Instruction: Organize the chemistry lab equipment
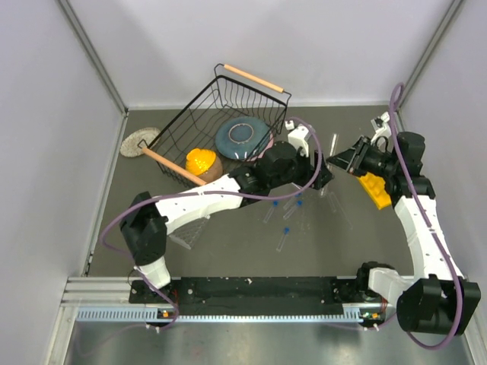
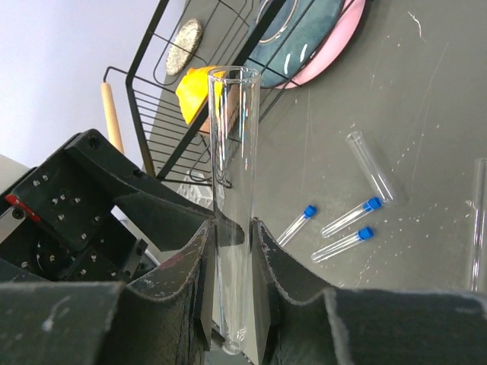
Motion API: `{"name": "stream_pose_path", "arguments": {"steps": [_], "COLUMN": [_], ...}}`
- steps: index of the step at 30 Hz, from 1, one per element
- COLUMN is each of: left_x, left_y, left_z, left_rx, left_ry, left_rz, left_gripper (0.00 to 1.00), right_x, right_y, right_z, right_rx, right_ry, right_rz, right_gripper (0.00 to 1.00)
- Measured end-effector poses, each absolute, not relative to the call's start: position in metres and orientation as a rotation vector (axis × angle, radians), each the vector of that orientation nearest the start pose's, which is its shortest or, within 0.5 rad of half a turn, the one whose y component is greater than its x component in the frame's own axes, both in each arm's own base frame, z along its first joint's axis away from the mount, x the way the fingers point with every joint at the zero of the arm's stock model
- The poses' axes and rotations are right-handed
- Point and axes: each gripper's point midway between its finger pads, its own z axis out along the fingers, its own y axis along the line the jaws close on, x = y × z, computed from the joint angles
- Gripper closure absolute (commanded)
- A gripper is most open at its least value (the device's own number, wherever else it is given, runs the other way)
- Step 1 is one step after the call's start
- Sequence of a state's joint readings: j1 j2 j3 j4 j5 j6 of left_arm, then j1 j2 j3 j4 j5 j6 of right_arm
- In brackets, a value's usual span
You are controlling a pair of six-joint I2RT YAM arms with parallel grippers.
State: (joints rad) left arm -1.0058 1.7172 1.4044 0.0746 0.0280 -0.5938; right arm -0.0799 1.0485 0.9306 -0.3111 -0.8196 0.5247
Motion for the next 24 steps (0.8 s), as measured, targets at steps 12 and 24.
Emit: {"name": "stream_pose_path", "arguments": {"steps": [12, 24], "left_x": [0.271, 0.250], "left_y": [-0.485, -0.440], "left_z": [0.238, 0.199], "left_rx": [0.513, 0.748], "left_ry": [2.065, 2.051], "left_rz": [-0.913, -0.756], "left_gripper": [0.87, 0.90], "right_x": [0.296, 0.283], "right_y": [0.124, 0.136], "right_z": [0.263, 0.266], "right_rx": [0.076, -0.087], "right_ry": [2.025, 2.039], "right_rz": [1.106, 1.175], "right_gripper": [0.70, 0.47]}}
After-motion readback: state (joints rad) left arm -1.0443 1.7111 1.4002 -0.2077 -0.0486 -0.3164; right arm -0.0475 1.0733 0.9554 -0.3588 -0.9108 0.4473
